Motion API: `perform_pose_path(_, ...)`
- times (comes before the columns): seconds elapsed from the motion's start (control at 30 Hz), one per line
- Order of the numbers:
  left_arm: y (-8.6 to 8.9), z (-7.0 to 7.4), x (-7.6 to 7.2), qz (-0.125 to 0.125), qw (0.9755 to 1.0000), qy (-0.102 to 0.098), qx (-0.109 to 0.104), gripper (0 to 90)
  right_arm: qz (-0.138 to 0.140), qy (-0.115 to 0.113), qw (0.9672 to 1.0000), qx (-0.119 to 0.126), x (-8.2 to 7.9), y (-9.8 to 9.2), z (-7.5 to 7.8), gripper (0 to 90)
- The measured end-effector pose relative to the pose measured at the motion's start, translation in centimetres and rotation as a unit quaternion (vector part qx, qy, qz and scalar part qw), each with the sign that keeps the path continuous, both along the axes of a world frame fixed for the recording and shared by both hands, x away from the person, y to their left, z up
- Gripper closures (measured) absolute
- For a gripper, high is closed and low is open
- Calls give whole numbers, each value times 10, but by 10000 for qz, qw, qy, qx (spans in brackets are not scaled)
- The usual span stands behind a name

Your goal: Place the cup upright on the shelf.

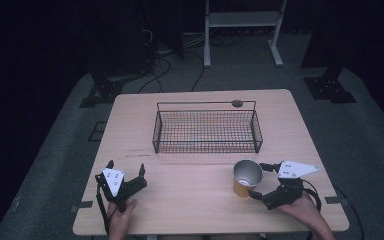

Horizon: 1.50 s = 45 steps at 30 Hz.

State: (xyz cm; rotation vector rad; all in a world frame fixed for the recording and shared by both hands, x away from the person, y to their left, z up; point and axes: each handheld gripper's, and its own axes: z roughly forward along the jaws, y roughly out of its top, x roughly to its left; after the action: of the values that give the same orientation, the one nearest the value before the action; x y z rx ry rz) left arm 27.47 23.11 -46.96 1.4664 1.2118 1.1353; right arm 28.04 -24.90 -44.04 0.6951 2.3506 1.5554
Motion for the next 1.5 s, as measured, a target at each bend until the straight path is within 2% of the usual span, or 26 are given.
perform_pose_path(0.2,0,0,0,-2,10000,-3,-4,0,38,-8,10000,-77,3,8,-1,9)
perform_pose_path(0.7,0,0,0,3,10000,-1,2,0,23,-73,9999,-84,9,21,0,9)
perform_pose_path(1.13,0,0,0,-1,10000,0,1,0,27,-44,9999,-156,11,25,-2,10)
perform_pose_path(1.2,0,0,0,-1,10000,0,-2,0,2,-47,9998,-184,12,26,-2,37)
perform_pose_path(1.23,0,0,0,-1,10000,0,-1,0,-57,-29,9998,-168,13,26,-2,86)
perform_pose_path(1.5,0,0,0,-2,10000,2,-3,0,-48,-16,9999,-149,14,26,-2,96)
